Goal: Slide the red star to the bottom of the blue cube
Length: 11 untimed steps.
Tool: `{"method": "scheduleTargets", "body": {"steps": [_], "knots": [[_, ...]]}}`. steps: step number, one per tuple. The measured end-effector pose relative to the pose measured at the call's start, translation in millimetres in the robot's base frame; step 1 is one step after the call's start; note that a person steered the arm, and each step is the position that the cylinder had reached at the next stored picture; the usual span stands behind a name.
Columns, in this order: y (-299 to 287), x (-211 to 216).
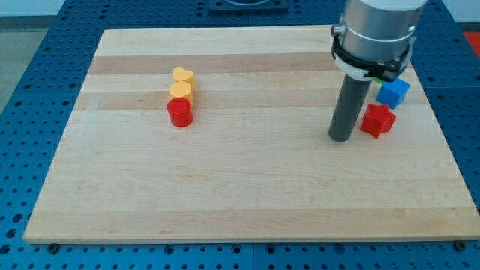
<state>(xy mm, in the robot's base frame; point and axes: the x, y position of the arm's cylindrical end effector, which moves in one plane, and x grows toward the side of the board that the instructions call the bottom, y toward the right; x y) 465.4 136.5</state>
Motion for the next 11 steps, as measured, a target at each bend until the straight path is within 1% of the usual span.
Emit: {"method": "scheduleTargets", "body": {"steps": [2,4,6,7,11], "knots": [[25,-13],[53,-13],[55,-14],[62,-22],[67,-23]]}}
